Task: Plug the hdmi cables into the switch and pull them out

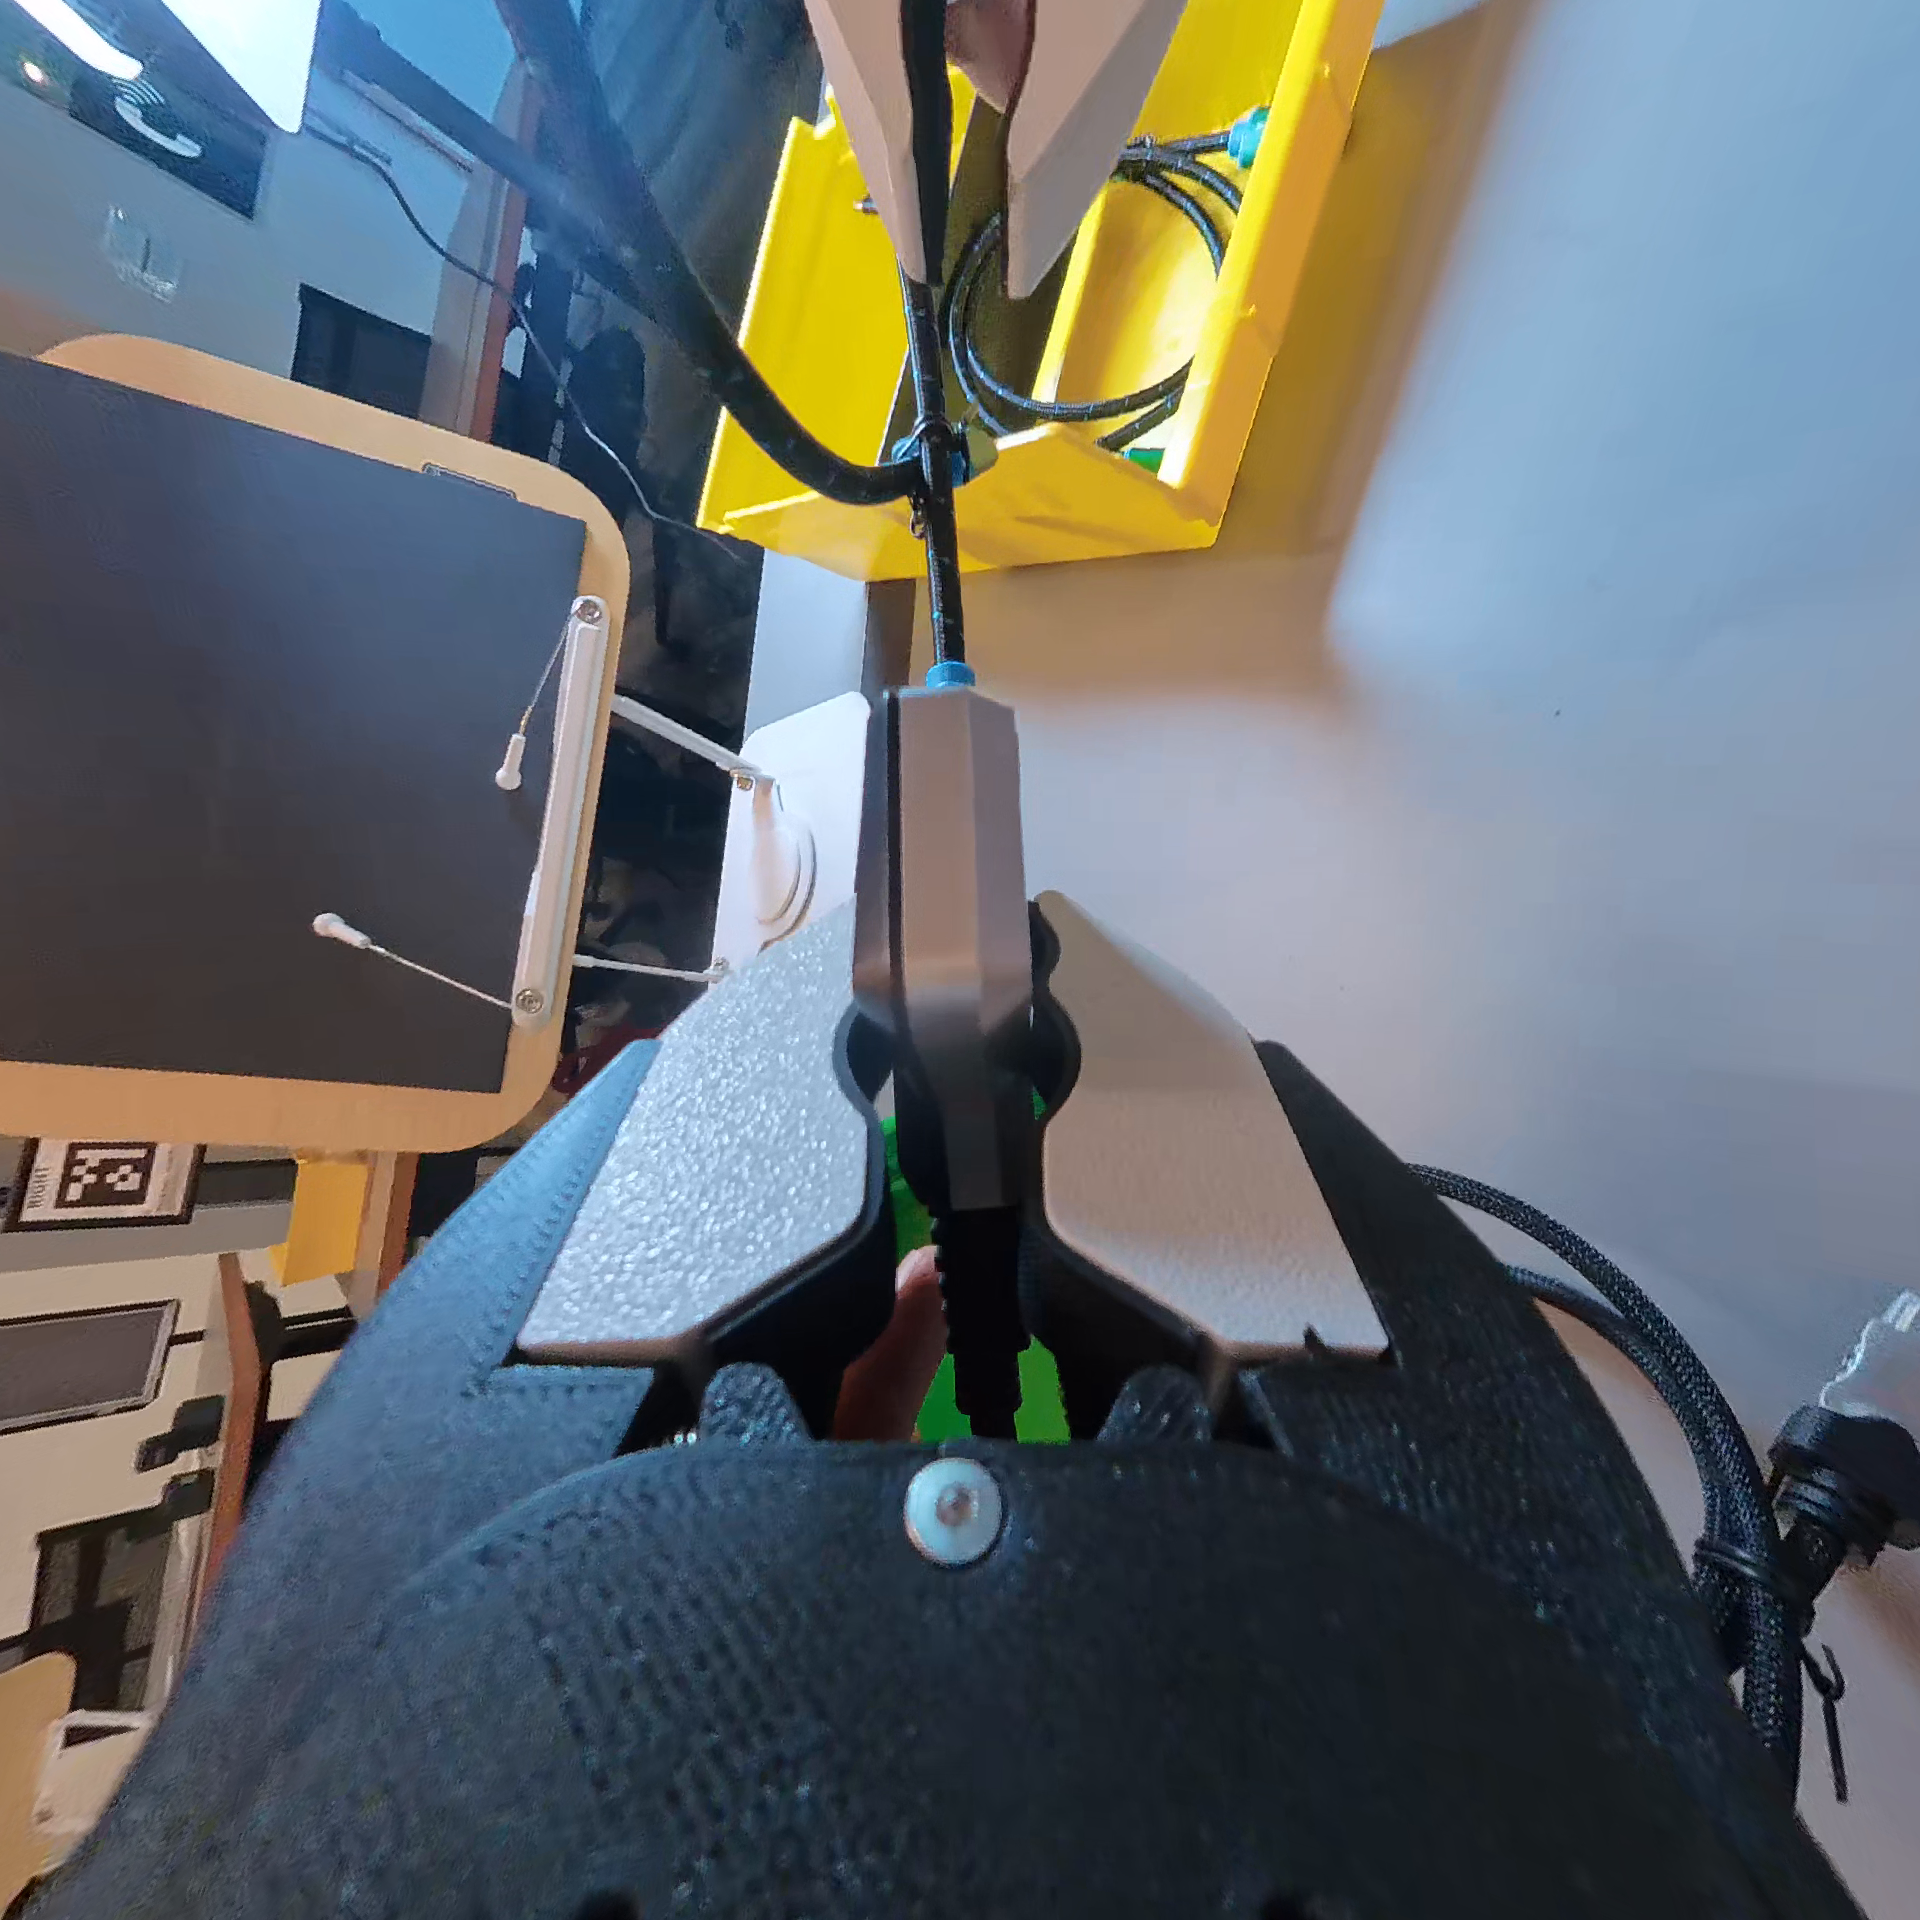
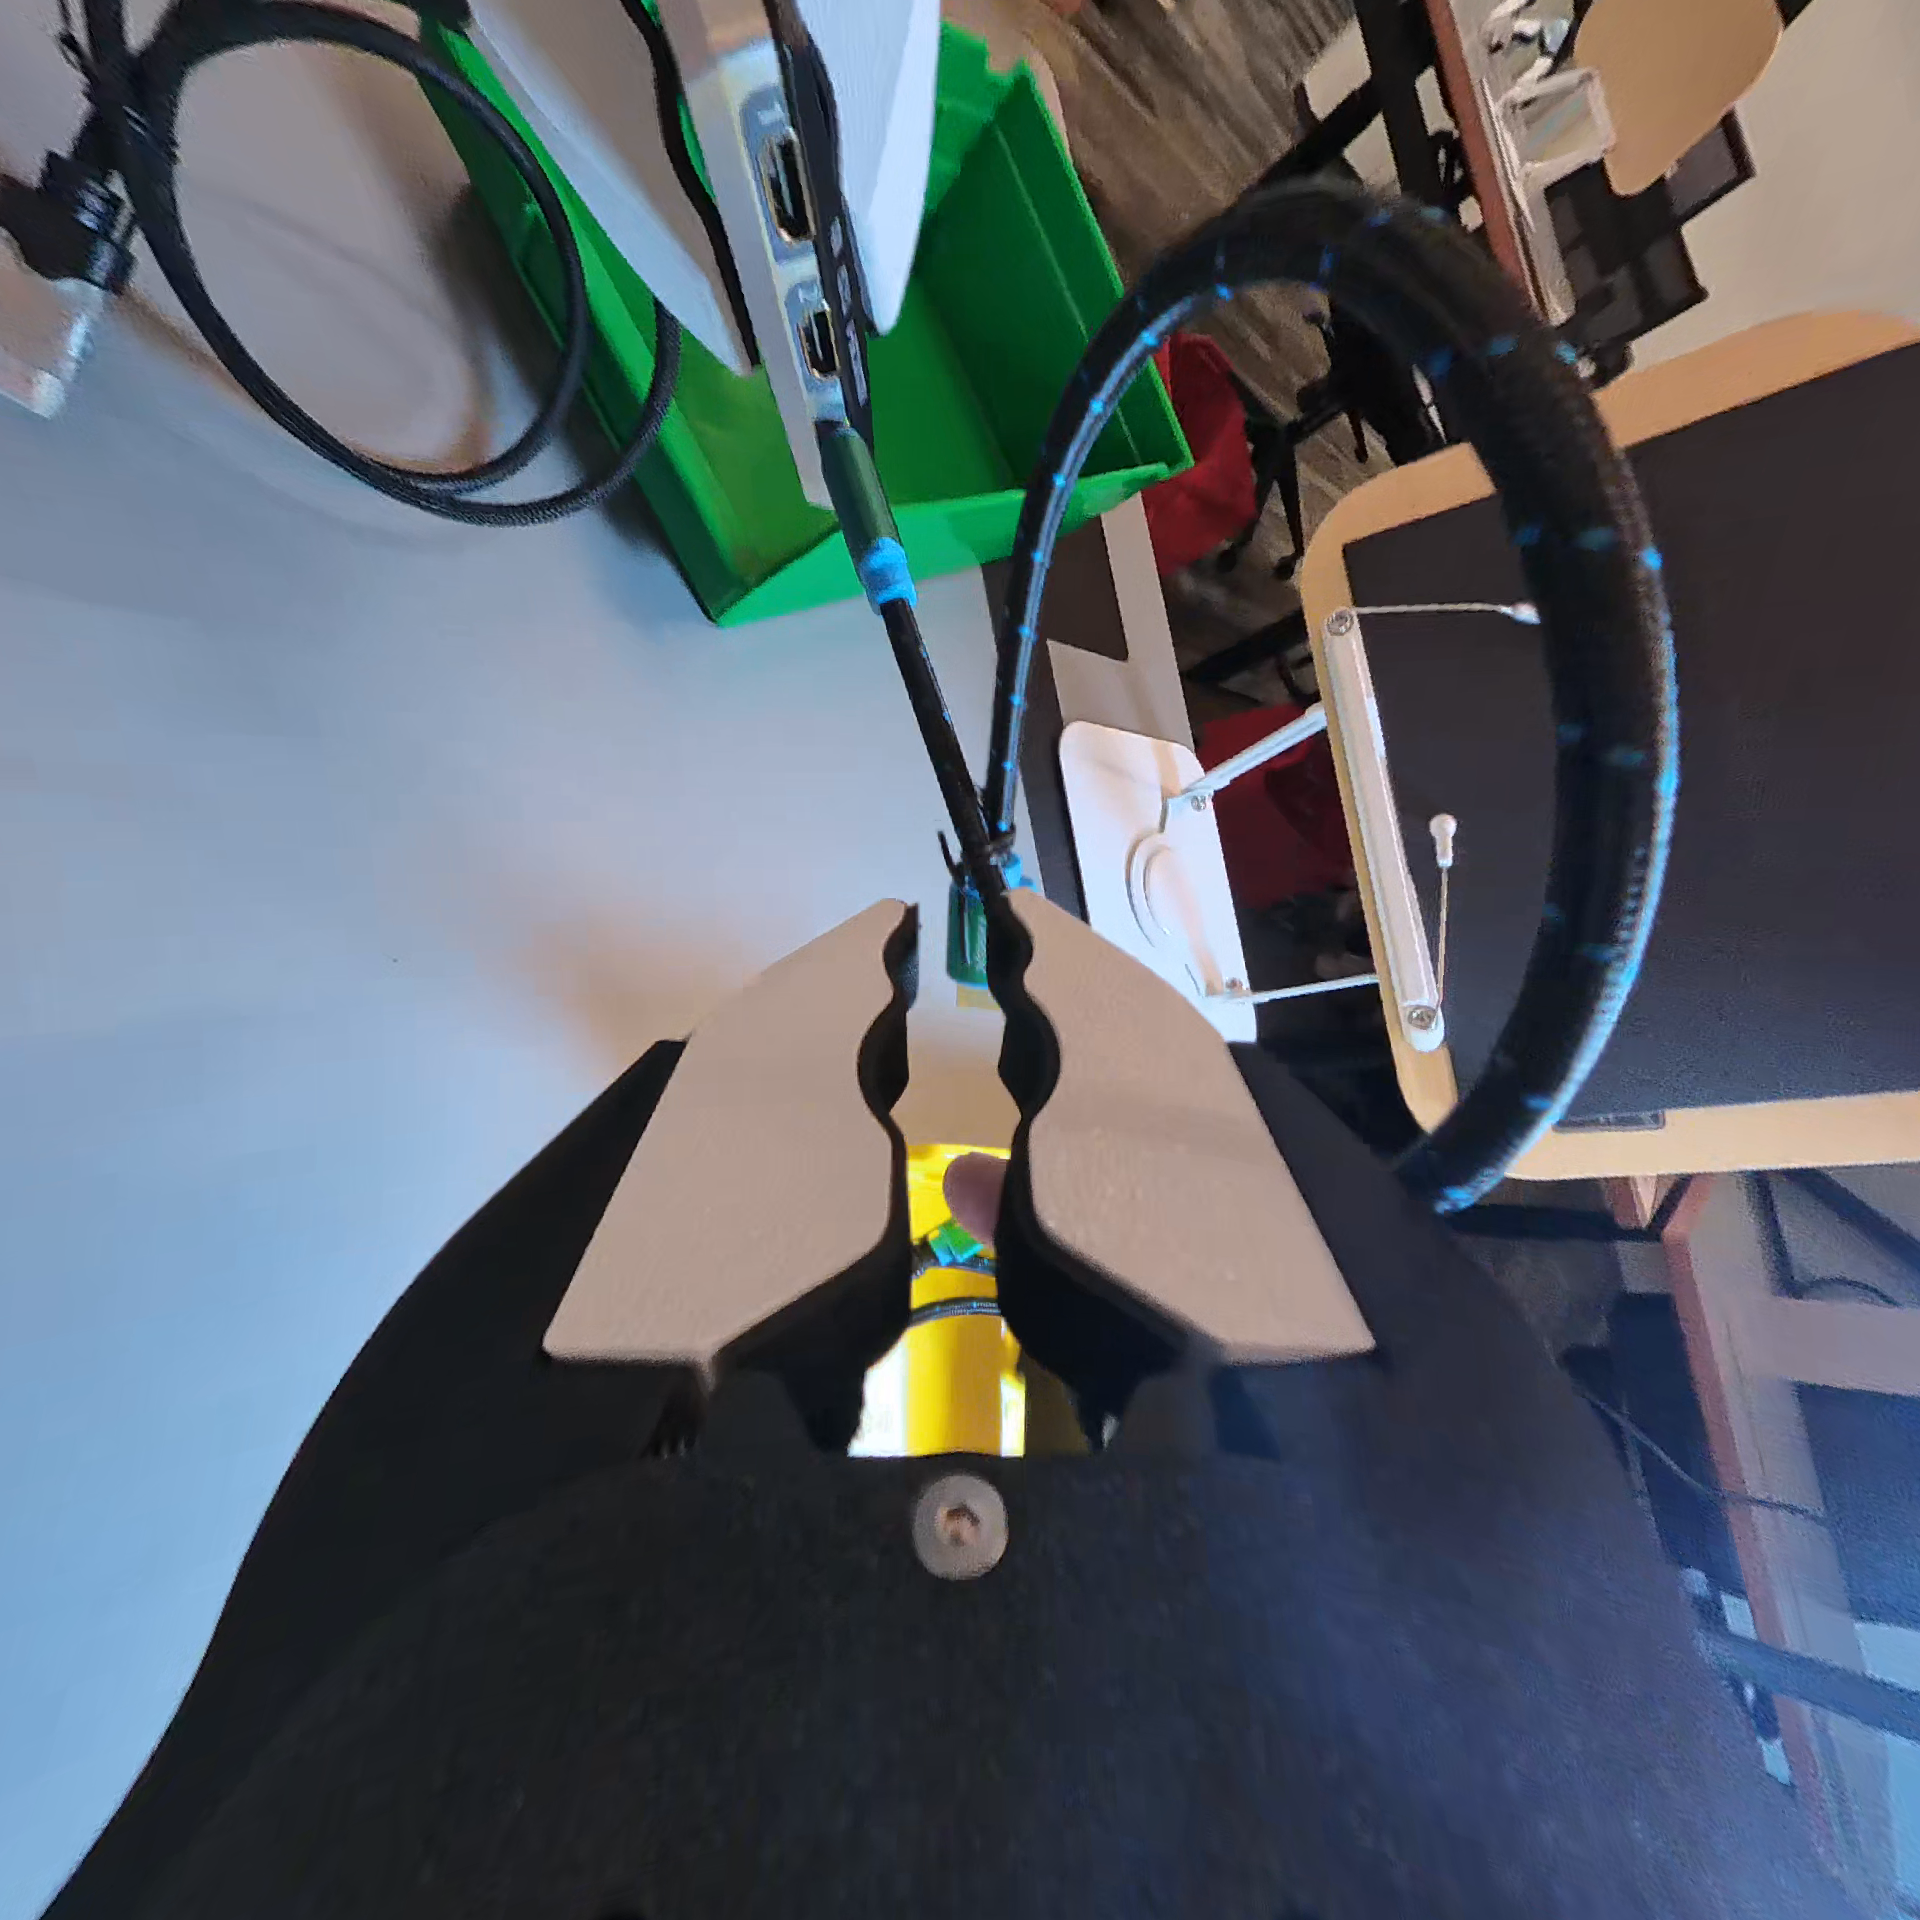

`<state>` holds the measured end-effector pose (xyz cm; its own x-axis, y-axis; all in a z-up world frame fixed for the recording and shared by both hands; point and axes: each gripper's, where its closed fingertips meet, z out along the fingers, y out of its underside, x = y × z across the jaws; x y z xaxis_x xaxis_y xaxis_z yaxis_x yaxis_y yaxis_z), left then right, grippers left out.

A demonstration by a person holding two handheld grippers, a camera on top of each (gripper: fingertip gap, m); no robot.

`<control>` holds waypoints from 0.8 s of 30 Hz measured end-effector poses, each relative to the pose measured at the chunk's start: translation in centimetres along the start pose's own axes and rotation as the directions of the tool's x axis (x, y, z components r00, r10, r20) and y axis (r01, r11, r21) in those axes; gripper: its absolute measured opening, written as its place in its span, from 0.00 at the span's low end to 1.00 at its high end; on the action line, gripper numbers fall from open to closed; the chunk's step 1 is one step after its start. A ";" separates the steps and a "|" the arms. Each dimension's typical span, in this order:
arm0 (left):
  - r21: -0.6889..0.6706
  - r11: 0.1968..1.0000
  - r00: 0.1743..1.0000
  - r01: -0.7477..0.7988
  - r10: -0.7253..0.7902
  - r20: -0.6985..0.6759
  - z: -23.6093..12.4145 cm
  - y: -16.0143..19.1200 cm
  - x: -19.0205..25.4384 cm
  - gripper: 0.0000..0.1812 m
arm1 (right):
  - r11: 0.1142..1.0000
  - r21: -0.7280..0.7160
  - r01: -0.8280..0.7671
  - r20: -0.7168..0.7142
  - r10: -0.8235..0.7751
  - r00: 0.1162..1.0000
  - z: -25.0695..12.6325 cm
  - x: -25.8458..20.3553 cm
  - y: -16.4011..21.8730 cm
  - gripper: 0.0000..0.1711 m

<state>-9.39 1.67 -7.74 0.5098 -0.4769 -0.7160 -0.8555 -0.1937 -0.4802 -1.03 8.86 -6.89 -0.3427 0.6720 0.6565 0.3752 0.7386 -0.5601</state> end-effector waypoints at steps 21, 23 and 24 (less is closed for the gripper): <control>-0.053 0.998 0.994 0.039 -0.044 -0.097 2.5 0.2 1.8 0.13 | 0.963 -0.191 0.190 -0.030 -0.199 0.980 6.0 -2.3 0.6 0.04; -0.036 0.997 0.990 0.071 -0.075 -0.122 2.9 0.2 1.9 0.13 | 0.964 -0.195 0.182 -0.010 -0.188 0.982 5.7 -2.4 0.9 0.04; -0.026 0.997 0.989 0.075 -0.078 -0.123 3.1 0.2 1.8 0.13 | 0.961 -0.203 0.188 -0.004 -0.192 0.981 5.4 -2.4 0.9 0.04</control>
<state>-8.37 3.40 -10.72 0.5596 -0.5625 -0.6086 -0.8170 -0.2513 -0.5190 -4.56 8.26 -11.73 -0.4047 0.5170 0.7543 0.4707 0.8250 -0.3128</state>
